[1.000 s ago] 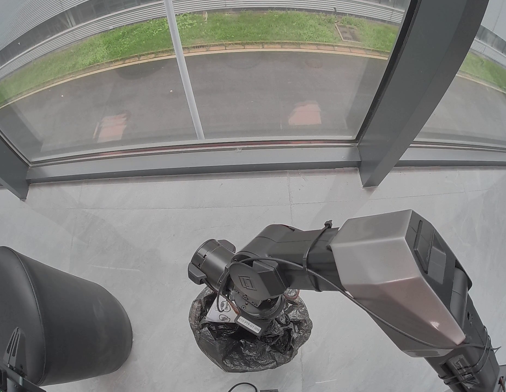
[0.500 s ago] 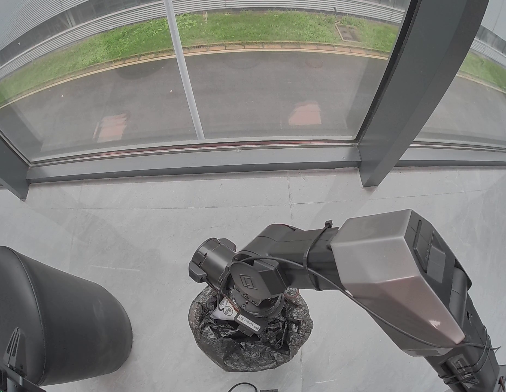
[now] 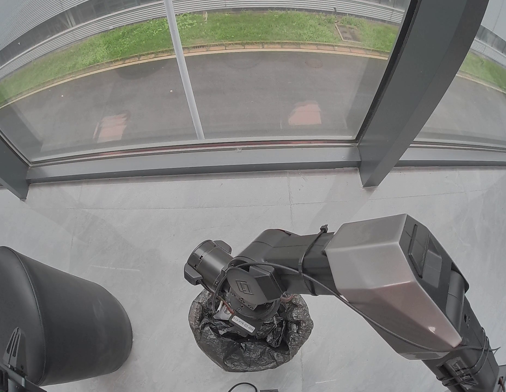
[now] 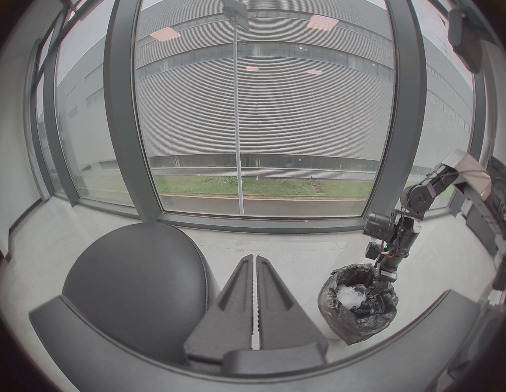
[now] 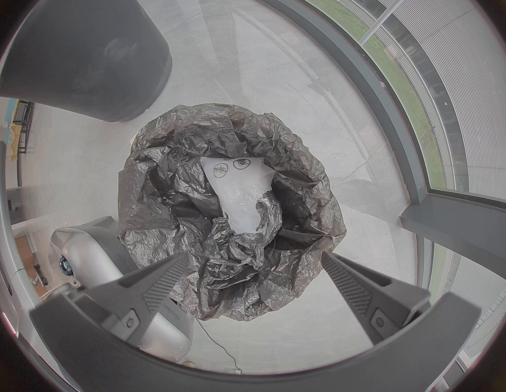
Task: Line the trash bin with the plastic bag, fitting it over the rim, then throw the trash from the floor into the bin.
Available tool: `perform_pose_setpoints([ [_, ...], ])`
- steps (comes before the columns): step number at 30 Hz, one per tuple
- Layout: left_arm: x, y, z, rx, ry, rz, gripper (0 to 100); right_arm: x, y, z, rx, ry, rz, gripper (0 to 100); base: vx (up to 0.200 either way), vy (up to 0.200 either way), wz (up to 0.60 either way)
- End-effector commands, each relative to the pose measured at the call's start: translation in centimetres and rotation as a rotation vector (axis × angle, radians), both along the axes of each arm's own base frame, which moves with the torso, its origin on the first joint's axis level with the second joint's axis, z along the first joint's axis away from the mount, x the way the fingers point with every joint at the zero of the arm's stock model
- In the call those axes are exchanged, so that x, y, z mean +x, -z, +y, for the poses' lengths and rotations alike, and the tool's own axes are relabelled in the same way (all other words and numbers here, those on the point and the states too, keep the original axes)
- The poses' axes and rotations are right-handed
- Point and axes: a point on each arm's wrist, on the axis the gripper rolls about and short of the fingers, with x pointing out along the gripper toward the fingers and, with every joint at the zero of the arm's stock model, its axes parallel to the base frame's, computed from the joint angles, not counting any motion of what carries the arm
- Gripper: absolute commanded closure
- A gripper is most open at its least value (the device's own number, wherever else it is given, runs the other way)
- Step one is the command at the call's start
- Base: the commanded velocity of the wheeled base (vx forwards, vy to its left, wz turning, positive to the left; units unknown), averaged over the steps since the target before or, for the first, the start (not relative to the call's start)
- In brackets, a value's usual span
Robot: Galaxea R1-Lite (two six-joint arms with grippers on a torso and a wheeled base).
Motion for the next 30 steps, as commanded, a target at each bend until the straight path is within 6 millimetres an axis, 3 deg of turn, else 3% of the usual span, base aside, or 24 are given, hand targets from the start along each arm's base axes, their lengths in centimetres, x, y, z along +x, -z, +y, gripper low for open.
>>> perform_pose_setpoints([
  [1, 0.0, 0.5, 0.0, 0.025, -0.011, 0.004, 100, -0.2, 0.0, 0.2, 0.001, -0.007, 0.002, 0, 0.000, 0.000, 0.00],
  [6, 0.0, 0.5, 0.0, 0.030, -0.003, 0.005, 100, -0.7, 0.1, 0.6, -0.003, -0.024, 0.004, 0, 0.000, 0.000, 0.00],
  [10, 0.0, 1.4, -0.3, 0.040, 0.110, 0.095, 100, -1.2, 0.6, 1.3, 0.002, -0.057, -0.005, 0, 0.000, 0.000, 0.00],
  [17, 0.1, 1.2, -0.3, 0.034, 0.114, 0.070, 100, -1.3, 1.4, 1.9, 0.008, -0.081, -0.016, 0, 0.000, 0.000, 0.00],
  [26, 0.0, 1.2, -0.3, 0.032, 0.116, 0.069, 100, -1.4, 3.8, 2.2, -0.032, -0.088, 0.013, 0, 0.000, 0.000, 0.00],
  [27, 0.0, 1.2, -0.3, 0.028, 0.116, 0.067, 100, -1.3, 4.1, 2.1, -0.038, -0.086, 0.015, 100, 0.000, 0.000, 0.00],
  [30, 0.1, 1.2, -0.3, 0.031, 0.116, 0.069, 100, -1.0, 4.3, 2.0, -0.040, -0.080, 0.019, 100, 0.000, 0.000, 0.00],
])
